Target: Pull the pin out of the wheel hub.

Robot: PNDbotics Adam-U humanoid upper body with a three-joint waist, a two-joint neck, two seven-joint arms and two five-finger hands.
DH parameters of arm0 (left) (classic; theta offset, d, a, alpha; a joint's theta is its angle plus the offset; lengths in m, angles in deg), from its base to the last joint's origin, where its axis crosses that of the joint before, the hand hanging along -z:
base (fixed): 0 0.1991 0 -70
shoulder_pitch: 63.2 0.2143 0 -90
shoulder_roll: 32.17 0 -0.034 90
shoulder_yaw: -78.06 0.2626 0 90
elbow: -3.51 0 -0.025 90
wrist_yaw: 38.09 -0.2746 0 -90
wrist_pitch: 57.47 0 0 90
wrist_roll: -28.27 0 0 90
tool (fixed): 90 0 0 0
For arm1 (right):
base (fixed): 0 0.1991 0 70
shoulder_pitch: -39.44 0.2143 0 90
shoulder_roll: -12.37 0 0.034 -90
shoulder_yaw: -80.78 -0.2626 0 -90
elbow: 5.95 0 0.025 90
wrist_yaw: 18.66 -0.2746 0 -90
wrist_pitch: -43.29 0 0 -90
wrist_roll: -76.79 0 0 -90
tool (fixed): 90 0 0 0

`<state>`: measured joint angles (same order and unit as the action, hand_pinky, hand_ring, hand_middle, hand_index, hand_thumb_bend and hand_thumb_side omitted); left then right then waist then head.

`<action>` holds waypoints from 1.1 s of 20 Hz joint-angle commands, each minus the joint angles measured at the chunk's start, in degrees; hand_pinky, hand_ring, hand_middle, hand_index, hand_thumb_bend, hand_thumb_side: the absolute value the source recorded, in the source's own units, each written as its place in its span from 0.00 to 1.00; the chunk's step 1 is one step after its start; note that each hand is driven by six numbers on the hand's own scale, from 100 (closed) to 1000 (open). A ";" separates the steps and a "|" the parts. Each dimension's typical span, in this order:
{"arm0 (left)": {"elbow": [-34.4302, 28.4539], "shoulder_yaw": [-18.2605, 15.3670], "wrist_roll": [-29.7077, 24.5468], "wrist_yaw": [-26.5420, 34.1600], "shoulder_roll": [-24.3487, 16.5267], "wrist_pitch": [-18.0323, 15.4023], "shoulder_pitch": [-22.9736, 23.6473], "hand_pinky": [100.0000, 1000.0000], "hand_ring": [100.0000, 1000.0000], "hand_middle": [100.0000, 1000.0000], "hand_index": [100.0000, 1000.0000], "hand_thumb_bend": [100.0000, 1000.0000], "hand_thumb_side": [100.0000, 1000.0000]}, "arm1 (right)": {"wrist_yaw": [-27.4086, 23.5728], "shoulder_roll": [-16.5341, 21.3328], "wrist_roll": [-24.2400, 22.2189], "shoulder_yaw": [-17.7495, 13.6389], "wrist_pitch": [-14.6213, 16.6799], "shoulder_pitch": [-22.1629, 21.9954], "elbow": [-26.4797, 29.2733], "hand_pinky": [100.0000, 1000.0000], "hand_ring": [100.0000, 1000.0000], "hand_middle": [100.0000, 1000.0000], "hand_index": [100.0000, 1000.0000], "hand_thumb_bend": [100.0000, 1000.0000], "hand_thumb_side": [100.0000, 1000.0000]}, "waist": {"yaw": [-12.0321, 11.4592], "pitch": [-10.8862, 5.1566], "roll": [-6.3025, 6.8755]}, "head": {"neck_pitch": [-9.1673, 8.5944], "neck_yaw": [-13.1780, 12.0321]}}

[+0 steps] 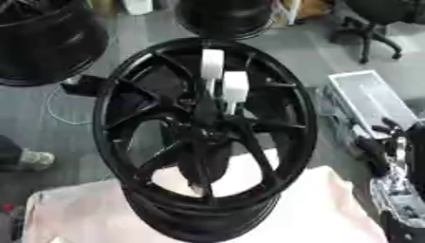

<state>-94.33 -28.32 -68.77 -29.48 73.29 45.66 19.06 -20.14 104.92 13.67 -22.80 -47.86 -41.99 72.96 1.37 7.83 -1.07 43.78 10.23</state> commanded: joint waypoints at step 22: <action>-0.45 1.48 -2.19 -0.33 -2.04 0.00 -0.37 0.41 0.47 0.58 0.67 0.29 0.92 | -1.33 34.27 -39.89 19.88 -2.30 21.38 20.68 0.46 0.42 0.70 0.85 0.59 0.18 | -2.79 -1.64 -1.08 | 0.34 1.85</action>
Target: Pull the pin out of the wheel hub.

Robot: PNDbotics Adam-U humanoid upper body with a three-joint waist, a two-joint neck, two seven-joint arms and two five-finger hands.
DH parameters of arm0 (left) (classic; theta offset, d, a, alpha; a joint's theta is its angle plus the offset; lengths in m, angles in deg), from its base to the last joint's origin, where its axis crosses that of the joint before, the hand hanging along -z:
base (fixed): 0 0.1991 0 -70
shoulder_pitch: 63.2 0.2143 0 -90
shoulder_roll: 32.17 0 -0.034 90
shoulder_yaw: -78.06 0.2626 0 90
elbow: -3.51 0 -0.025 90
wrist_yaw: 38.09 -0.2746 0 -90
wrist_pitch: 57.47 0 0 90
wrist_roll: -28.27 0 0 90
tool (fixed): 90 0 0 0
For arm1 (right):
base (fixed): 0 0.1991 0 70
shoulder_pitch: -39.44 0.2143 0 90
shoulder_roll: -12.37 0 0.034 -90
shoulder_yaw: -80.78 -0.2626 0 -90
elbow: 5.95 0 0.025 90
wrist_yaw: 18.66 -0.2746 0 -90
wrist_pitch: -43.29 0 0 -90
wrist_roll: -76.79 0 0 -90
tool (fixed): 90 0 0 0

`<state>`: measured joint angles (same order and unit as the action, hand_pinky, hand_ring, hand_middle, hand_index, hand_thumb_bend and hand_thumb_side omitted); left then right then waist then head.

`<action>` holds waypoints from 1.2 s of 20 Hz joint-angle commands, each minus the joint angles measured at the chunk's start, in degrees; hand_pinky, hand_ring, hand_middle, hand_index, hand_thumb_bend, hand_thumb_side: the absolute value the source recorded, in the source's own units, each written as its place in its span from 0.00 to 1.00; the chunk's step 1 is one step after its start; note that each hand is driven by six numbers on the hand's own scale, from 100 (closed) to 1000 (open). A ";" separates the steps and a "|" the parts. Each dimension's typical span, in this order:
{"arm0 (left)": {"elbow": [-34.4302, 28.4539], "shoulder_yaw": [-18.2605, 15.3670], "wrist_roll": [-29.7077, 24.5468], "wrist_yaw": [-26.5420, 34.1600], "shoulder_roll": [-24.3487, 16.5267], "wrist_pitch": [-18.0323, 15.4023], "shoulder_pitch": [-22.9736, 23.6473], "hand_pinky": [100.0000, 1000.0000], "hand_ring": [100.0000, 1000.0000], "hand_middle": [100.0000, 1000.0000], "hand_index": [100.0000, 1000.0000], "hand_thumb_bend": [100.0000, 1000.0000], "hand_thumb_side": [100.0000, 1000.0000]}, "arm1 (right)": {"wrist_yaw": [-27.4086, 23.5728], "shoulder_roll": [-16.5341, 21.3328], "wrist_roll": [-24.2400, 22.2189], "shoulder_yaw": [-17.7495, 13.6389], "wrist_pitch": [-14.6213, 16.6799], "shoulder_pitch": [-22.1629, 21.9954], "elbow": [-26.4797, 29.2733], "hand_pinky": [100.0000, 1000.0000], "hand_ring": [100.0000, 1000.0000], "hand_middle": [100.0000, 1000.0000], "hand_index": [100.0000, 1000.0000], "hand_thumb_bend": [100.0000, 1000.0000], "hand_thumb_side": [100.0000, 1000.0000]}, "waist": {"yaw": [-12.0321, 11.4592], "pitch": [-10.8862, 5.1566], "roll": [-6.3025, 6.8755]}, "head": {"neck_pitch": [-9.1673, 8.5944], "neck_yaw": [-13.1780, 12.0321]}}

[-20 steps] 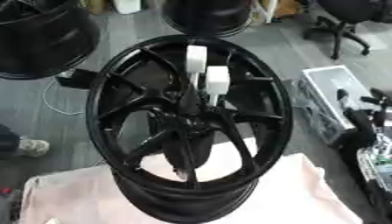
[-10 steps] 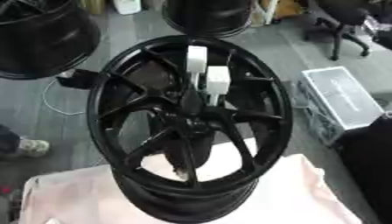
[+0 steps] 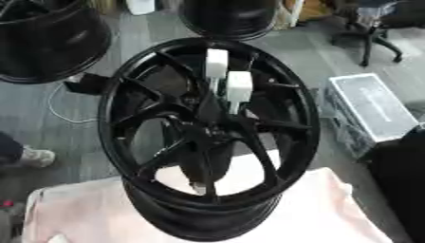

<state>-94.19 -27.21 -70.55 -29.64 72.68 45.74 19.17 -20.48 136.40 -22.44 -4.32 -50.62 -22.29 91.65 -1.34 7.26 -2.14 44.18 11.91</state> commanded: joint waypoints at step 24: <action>-0.59 0.75 -1.31 -0.42 -1.44 0.12 -0.50 0.41 0.47 0.57 0.67 0.29 0.92 | -0.21 -1.43 -28.89 12.43 1.88 11.02 -1.37 0.38 0.35 0.73 0.87 0.41 0.11 | -2.02 -0.47 -0.50 | -0.06 0.25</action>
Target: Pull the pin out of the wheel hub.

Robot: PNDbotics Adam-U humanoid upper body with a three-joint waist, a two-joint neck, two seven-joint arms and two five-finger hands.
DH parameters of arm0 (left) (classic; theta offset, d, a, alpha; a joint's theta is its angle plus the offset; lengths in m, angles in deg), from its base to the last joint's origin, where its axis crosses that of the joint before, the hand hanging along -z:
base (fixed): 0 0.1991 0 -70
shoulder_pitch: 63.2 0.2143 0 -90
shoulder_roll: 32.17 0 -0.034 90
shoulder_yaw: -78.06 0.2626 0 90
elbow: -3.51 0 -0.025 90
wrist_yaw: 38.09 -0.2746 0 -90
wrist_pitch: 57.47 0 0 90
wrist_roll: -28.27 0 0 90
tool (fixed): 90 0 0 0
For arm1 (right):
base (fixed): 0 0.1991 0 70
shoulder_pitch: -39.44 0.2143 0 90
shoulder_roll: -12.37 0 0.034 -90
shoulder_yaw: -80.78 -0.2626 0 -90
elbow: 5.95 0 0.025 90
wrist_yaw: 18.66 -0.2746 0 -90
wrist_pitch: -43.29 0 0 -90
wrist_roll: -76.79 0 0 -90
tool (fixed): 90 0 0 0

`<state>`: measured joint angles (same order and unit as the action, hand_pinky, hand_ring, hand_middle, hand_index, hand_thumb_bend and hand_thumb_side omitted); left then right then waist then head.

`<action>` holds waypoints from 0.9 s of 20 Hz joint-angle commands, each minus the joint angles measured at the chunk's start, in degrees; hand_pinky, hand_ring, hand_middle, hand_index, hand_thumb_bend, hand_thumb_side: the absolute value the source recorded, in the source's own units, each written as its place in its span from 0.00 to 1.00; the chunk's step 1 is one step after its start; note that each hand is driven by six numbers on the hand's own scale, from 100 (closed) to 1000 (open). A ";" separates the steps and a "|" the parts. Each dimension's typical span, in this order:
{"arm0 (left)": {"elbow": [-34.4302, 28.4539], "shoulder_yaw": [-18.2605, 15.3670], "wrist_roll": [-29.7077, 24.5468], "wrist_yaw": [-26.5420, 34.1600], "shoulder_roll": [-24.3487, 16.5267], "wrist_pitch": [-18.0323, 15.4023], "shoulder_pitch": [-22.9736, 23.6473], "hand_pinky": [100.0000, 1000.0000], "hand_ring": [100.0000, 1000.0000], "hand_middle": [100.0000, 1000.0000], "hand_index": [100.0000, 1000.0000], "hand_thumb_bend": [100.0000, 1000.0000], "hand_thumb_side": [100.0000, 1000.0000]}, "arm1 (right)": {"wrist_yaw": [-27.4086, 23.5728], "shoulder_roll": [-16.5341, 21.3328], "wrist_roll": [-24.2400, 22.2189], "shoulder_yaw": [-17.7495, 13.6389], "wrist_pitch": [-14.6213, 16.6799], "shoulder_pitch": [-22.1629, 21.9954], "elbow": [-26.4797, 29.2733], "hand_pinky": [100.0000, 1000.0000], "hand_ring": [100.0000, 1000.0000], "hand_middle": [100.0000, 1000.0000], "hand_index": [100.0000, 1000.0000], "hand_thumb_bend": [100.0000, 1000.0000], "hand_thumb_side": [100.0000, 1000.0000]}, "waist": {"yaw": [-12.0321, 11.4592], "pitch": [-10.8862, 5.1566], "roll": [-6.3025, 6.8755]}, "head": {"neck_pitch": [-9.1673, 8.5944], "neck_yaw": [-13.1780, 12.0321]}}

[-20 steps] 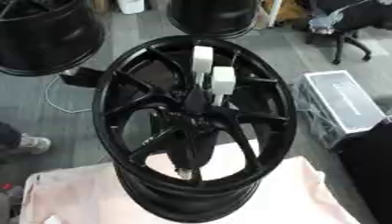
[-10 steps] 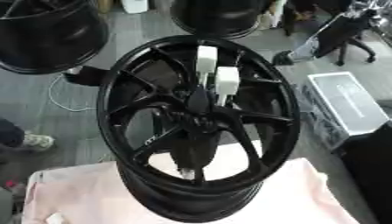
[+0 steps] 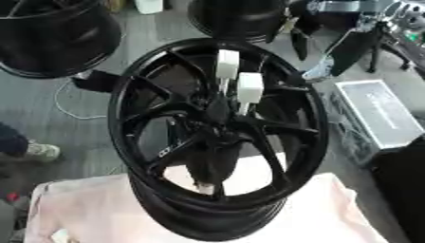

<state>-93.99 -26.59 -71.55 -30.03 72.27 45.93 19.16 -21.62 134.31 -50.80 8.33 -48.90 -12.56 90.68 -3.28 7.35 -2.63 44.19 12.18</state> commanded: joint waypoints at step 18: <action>-0.78 0.22 -0.53 -0.04 -0.87 0.13 -0.23 0.41 0.47 0.58 0.67 0.28 0.92 | 6.24 -3.17 -3.00 2.65 0.85 3.52 -5.35 0.37 0.33 0.73 0.87 0.40 0.11 | -0.32 -0.72 -0.19 | -0.07 -0.06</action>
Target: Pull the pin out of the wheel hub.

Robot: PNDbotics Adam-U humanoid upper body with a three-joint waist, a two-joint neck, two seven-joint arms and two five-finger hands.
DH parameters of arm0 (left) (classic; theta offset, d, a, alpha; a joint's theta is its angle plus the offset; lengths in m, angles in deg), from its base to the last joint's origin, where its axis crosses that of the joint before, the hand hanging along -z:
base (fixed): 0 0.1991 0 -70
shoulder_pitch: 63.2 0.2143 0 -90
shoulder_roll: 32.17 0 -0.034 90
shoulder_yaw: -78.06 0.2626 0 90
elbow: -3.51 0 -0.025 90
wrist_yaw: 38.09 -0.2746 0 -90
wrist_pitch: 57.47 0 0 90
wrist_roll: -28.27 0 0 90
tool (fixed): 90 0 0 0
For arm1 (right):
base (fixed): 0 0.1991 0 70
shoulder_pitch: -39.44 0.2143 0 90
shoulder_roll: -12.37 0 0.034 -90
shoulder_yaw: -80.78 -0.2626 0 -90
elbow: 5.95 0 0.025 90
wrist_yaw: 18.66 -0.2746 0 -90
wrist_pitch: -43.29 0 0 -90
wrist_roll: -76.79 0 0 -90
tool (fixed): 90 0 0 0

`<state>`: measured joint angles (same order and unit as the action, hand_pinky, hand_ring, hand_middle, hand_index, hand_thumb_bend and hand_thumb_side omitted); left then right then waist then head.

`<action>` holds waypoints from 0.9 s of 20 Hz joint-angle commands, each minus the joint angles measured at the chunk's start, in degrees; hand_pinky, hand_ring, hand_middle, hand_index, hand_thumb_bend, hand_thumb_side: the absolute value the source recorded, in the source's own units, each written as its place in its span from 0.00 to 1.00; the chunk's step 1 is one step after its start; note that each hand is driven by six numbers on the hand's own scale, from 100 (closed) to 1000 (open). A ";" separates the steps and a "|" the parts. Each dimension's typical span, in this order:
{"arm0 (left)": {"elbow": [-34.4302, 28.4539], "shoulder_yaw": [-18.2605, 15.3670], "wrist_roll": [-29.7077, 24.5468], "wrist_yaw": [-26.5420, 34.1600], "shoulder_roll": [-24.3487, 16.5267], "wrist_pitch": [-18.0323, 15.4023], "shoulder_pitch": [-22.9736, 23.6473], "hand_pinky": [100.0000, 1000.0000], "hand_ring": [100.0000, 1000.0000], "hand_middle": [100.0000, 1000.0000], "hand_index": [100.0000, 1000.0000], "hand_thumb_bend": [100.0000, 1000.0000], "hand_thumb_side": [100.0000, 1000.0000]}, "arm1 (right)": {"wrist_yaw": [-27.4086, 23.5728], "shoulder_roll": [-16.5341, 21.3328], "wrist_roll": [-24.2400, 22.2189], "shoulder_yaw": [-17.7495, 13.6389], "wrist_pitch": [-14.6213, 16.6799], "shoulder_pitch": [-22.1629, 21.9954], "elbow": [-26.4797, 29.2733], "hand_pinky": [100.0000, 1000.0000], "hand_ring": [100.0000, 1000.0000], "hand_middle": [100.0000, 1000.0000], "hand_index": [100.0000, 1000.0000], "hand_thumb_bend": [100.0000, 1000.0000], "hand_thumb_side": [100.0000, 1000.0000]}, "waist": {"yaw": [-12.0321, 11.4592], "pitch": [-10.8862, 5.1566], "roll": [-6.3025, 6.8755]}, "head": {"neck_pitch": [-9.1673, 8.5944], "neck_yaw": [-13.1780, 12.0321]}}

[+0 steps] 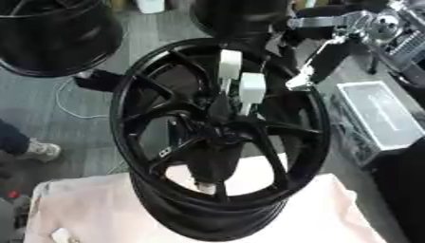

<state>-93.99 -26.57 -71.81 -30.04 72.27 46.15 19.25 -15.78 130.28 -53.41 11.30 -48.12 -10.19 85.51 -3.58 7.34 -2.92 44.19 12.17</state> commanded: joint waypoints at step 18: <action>-0.81 0.25 -0.39 0.02 -0.76 -0.10 -0.44 0.41 0.47 0.57 0.67 0.28 0.92 | 2.76 -2.19 -0.80 1.00 0.69 1.60 -3.96 0.36 0.33 0.72 0.87 0.42 0.11 | -0.44 -0.61 0.34 | -0.07 0.01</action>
<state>-93.99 -26.55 -72.02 -30.04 72.28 46.15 19.26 -13.42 127.28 -54.39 12.98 -47.61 -9.70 81.71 -3.98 7.34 -2.73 44.19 12.15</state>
